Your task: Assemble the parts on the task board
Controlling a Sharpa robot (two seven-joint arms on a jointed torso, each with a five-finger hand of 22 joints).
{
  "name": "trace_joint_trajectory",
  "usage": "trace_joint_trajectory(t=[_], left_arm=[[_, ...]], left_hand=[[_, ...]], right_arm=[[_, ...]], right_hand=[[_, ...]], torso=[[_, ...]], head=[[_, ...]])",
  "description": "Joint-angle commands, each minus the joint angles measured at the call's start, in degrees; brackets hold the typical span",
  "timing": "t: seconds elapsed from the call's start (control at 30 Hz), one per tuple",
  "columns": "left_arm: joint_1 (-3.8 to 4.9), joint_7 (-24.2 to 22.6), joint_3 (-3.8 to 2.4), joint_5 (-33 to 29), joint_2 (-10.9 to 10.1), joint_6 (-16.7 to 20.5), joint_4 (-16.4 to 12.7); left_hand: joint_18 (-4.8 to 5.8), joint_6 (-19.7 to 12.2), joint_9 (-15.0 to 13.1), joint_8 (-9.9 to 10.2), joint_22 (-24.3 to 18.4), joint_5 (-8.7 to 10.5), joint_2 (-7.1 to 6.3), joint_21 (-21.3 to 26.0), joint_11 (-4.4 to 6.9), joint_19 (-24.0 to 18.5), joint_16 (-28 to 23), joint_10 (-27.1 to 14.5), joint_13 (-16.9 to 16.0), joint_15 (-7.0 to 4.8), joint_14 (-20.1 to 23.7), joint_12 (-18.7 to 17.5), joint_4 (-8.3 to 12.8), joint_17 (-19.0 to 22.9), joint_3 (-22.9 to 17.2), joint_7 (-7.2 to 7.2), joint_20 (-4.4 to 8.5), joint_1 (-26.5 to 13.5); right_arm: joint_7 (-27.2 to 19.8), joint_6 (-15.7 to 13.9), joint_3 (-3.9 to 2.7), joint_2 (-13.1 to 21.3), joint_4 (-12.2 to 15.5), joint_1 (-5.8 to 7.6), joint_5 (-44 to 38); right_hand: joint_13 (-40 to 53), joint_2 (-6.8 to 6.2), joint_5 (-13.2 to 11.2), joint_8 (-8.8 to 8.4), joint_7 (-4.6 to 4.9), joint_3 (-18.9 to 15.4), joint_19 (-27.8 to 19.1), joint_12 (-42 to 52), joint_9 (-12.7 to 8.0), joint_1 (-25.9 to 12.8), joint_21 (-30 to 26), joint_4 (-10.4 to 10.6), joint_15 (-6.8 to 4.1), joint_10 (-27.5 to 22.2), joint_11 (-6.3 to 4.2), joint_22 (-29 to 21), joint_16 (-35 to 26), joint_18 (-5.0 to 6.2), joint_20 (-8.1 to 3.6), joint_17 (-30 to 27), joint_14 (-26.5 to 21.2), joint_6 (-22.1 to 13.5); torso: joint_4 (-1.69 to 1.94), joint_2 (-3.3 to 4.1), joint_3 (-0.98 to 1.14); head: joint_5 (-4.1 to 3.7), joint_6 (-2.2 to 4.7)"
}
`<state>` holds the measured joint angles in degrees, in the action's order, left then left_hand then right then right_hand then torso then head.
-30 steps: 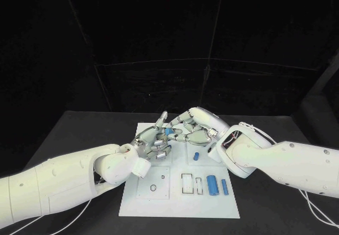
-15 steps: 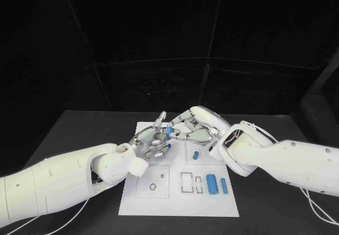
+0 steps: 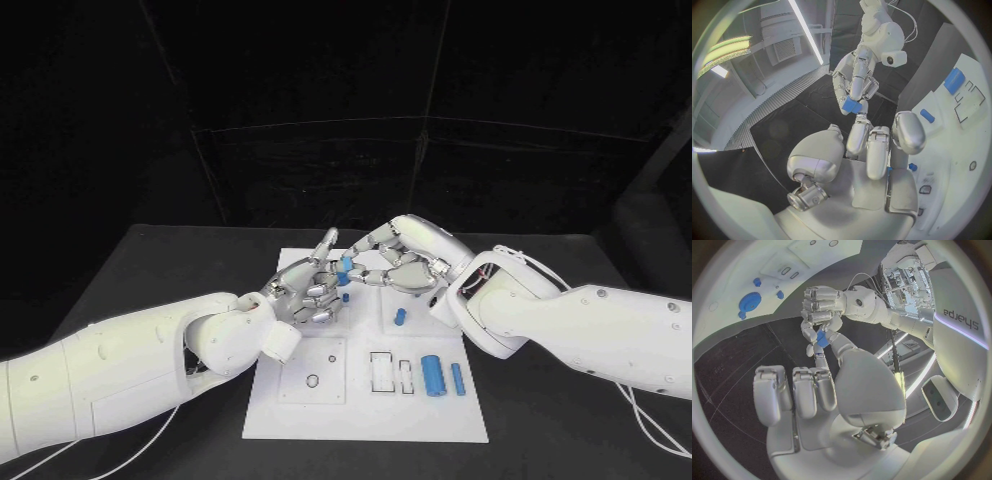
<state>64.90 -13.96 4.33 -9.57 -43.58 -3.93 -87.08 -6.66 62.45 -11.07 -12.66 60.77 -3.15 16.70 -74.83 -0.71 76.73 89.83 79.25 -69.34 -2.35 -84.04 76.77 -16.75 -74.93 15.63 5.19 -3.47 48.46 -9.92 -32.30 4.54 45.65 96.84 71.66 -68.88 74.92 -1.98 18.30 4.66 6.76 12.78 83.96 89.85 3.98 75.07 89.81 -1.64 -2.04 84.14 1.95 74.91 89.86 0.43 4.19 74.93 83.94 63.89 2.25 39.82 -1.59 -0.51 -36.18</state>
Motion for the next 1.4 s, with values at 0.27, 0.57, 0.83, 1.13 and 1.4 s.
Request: trace_joint_trajectory(t=[0.27,0.57,0.83,1.13,1.4], left_arm=[[0.12,-0.52,-0.06,0.79,-0.15,-1.45,0.11],[0.12,-0.43,-0.06,1.15,-0.14,-1.39,0.3],[0.12,-0.37,-0.06,1.37,-0.16,-1.42,0.35],[0.12,-0.35,-0.06,1.46,-0.35,-1.56,0.3],[0.12,-0.28,-0.06,1.47,-0.51,-1.54,0.35]], left_hand=[[1.17,0.38,-0.62,-0.36,0.25,0.09,-0.1,-0.4,0.02,0.34,0.17,0.53,-0.18,-0.59,-5.96,0.17,0.21,-15.07,-0.24,-0.16,0.04,0.99],[1.17,0.29,-1.07,-0.42,0.34,0.08,-0.11,-0.51,0.06,0.28,0.17,0.56,-0.22,-0.63,-5.96,0.16,0.28,-15.07,-0.43,-0.2,0.09,1.47],[1.18,0.23,-1.38,-0.46,0.46,0.08,-0.13,-0.6,0.08,0.26,0.17,0.63,-0.34,-0.65,-5.96,0.21,0.34,-15.07,-0.56,-0.22,0.11,1.81],[1.19,0.19,-1.64,-0.5,0.53,0.08,-0.15,-0.67,0.1,0.24,0.17,0.67,-0.43,-0.67,-5.96,0.25,0.37,-15.07,-0.67,-0.24,0.13,2.09],[1.2,0.13,-1.93,-0.53,0.63,0.08,-0.18,-0.75,0.12,0.23,0.17,0.71,-0.49,-0.68,-5.96,0.25,0.43,-15.07,-0.78,-0.26,0.15,2.44]], right_arm=[[0.14,0.37,0.02,0.5,-0.05,0.05,-0.44],[-0.02,0.13,0.02,0.77,0.25,0.05,-0.38],[-0.06,-0.02,0.01,0.92,0.39,0.05,-0.28],[0.1,-0.12,0.01,1.17,0.36,0.05,-0.14],[-0.13,-0.63,0.01,1.22,0.39,0.05,0.05]], right_hand=[[15.08,-0.46,-0.12,0.23,-0.12,0.3,6.04,0.15,0.1,0.26,0.19,-0.21,0.04,5.86,0.05,15.09,0.14,-0.43,-0.06,15.07,6.06,0.63],[15.08,-0.52,-0.19,0.23,-0.12,0.27,6.04,0.15,0.11,0.2,0.19,-0.19,0.03,5.86,0.05,15.09,0.14,-0.43,-0.06,15.07,6.06,0.67],[15.08,-0.61,-0.33,0.23,-0.12,0.2,6.04,0.15,0.12,0.06,0.19,-0.12,0.03,5.86,0.05,15.09,0.14,-0.43,-0.06,15.07,6.06,0.73],[15.08,-0.64,-0.45,0.24,-0.14,0.17,6.04,0.15,0.13,-0.03,0.19,-0.07,0.03,5.86,0.04,15.09,0.14,-0.43,-0.06,15.07,6.06,0.78],[15.08,-0.69,-0.65,0.23,-0.15,0.12,6.04,0.15,0.14,-0.15,0.19,0.0,0.02,5.86,0.03,15.09,0.14,-0.43,-0.05,15.07,6.06,0.83]], torso=[[-0.02,0.05,0.06],[-0.02,0.04,0.04],[0.0,0.03,0.02],[-0.03,0.05,0.01],[0.02,0.05,0.02]], head=[[0.01,-0.12],[0.02,-0.22],[0.04,-0.34],[0.01,-0.41],[-0.02,-0.47]])
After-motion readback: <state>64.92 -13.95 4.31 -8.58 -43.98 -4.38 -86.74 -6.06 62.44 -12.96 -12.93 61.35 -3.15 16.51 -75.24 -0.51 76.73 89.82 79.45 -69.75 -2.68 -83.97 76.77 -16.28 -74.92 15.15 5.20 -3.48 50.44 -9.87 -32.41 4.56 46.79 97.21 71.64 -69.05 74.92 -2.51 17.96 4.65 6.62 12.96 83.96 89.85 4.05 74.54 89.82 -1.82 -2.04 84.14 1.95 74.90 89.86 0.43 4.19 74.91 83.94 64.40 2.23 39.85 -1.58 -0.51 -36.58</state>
